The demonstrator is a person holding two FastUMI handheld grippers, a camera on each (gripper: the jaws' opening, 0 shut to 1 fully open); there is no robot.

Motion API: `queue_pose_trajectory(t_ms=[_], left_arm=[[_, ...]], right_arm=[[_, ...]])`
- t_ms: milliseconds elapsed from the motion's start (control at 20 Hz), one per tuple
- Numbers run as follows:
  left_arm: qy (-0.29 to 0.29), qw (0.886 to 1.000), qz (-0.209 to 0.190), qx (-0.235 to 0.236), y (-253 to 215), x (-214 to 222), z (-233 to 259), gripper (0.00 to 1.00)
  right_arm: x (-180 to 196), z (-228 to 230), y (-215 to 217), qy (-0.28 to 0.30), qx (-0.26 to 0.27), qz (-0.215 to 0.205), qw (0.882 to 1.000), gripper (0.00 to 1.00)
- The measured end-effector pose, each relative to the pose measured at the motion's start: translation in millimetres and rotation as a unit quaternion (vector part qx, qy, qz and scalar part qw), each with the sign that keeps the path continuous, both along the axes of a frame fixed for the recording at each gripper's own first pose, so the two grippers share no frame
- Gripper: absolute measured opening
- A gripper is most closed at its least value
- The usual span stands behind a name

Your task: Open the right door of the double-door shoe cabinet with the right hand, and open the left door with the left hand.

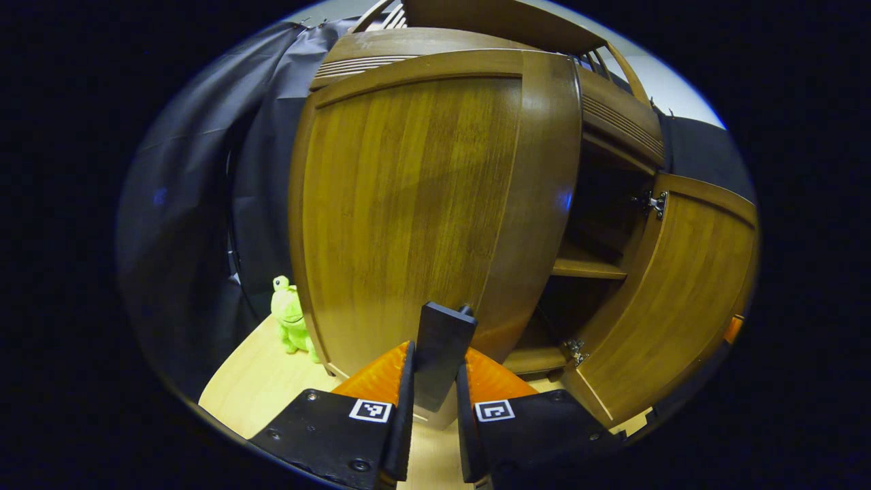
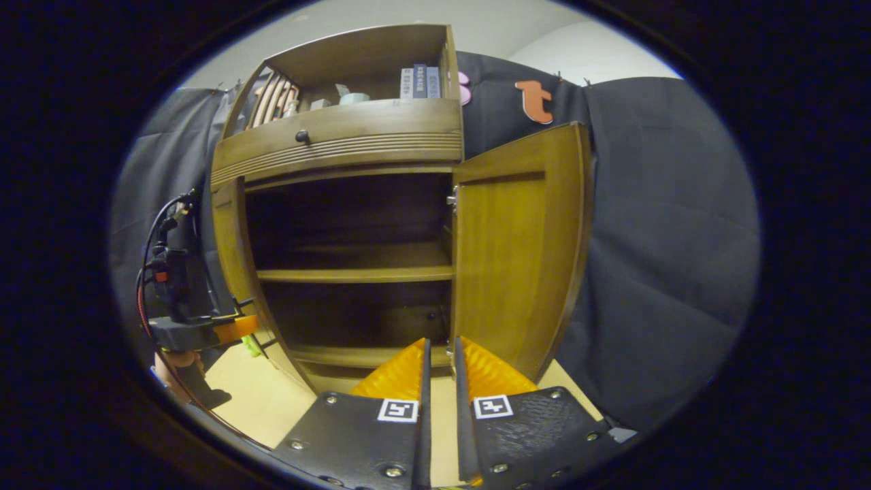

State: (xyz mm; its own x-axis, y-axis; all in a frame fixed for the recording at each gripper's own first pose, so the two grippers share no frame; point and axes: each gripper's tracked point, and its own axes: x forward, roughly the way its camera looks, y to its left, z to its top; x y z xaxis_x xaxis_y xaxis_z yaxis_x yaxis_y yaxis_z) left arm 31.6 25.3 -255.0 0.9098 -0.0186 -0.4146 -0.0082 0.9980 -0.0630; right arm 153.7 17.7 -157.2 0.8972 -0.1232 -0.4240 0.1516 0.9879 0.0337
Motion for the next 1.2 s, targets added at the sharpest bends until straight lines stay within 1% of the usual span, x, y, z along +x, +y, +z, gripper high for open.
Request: queue_pose_trajectory(t_ms=[150,200,250,300,550,700,750,800,850,900,950,1000,1050,1200], left_arm=[[0.001,1.0,0.012,-0.003,11.0,-13.0,1.1,0.31],[0.001,1.0,0.014,-0.001,13.5,-17.3,2.7,0.26],[0.001,1.0,0.017,0.002,17.3,-21.4,2.2,0.26],[0.001,1.0,0.019,0.005,20.7,-25.5,3.2,0.29],[0.001,0.999,0.039,-0.002,40.1,-42.9,6.5,0.27],[0.003,0.998,0.055,-0.004,51.6,-52.9,9.6,0.27],[0.004,0.998,0.06,-0.004,56.0,-56.8,10.7,0.25],[0.004,0.998,0.064,-0.002,59.2,-59.6,11.6,0.19],[0.004,0.998,0.068,0.0,63.0,-62.8,12.4,0.22],[0.004,0.997,0.071,0.004,67.5,-64.9,13.3,0.22],[0.004,0.997,0.075,0.006,71.1,-67.1,14.2,0.17],[0.003,0.997,0.08,0.007,72.3,-68.7,15.3,0.16],[0.003,0.996,0.085,0.007,73.9,-69.3,15.4,0.18],[0.001,0.995,0.098,0.007,77.1,-70.7,18.5,0.16]], right_arm=[[8.9,-4.0,16.3,0.002,0.01,0.026,1.0,0.16],[10.9,-5.2,21.6,0.001,0.014,0.033,0.999,0.16],[14.0,-6.0,27.0,0.001,0.018,0.041,0.999,0.16],[15.9,-7.3,32.4,0.001,0.022,0.047,0.999,0.16],[21.6,-14.8,56.9,0.005,0.04,0.075,0.996,0.16],[23.9,-17.3,66.5,0.008,0.046,0.087,0.995,0.16],[24.8,-18.1,69.5,0.009,0.047,0.09,0.995,0.16],[24.6,-20.2,71.9,0.01,0.05,0.093,0.994,0.16],[25.2,-21.6,75.2,0.012,0.053,0.096,0.994,0.16],[24.7,-23.1,78.0,0.014,0.055,0.099,0.993,0.16],[25.7,-24.2,80.7,0.016,0.058,0.102,0.993,0.16],[24.4,-25.2,83.1,0.017,0.059,0.105,0.993,0.16],[24.4,-25.8,85.6,0.017,0.06,0.108,0.992,0.16],[25.7,-28.6,91.0,0.021,0.062,0.116,0.991,0.16]])
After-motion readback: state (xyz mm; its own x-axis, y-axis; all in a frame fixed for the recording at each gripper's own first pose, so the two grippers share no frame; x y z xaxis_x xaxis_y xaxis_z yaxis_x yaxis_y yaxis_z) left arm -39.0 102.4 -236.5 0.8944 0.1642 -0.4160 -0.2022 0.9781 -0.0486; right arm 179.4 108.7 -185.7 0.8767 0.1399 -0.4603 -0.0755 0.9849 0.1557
